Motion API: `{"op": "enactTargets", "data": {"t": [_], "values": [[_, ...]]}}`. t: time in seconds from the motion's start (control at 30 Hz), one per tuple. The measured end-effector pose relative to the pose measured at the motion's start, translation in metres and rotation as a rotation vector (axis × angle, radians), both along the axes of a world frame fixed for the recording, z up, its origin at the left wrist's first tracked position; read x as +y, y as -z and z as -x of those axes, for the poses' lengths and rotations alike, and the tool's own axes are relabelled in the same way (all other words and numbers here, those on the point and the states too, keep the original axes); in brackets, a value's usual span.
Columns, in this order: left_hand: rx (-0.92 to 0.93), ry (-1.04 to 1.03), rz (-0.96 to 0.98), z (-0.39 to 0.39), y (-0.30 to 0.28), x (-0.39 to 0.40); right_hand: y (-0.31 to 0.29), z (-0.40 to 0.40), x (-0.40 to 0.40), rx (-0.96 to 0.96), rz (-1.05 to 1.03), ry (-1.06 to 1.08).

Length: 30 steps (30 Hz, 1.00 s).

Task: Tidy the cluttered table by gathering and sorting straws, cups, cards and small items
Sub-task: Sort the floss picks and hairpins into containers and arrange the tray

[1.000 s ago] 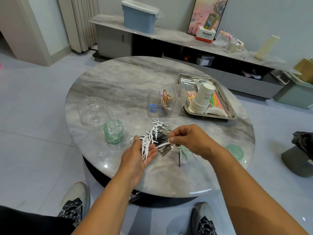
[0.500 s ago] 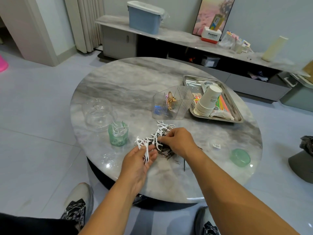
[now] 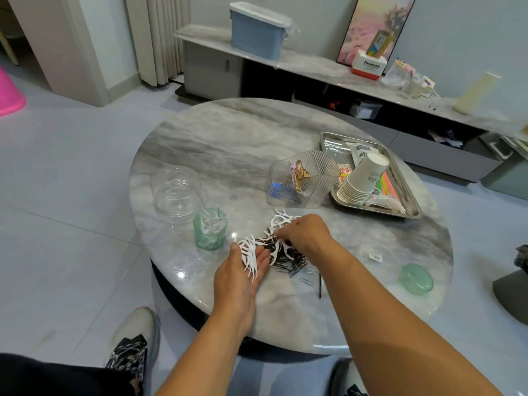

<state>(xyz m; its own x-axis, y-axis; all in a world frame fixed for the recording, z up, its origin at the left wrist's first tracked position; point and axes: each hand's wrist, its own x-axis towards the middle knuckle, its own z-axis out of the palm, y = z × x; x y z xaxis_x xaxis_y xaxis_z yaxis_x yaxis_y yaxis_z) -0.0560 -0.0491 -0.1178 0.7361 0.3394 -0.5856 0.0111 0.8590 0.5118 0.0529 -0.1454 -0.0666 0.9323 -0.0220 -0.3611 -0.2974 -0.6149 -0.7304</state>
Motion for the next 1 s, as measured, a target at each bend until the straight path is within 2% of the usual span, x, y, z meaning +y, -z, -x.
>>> {"op": "enactTargets", "data": {"t": [0.13, 0.3, 0.43, 0.57, 0.63, 1.0], "values": [[0.006, 0.043, 0.008, 0.001, -0.002, 0.001, -0.002, 0.009, -0.019, -0.072, -0.154, 0.05], [-0.007, 0.064, 0.057, 0.001, -0.01, -0.002, -0.004, 0.029, -0.016, -0.336, -0.464, 0.167], [-0.05, 0.109, 0.13, -0.001, -0.017, -0.005, 0.005, 0.053, -0.011, -0.594, -0.36, 0.042], [-0.135, 0.121, 0.206, -0.004, -0.023, -0.004, 0.023, 0.081, -0.02, -0.899, -0.152, -0.336], [-0.137, 0.157, 0.204, -0.007, -0.025, -0.004, 0.034, 0.09, -0.026, -0.991, -0.083, -0.44], [-0.081, 0.206, 0.112, -0.006, -0.023, -0.007, 0.048, 0.099, -0.034, -0.998, -0.069, -0.526]]}}
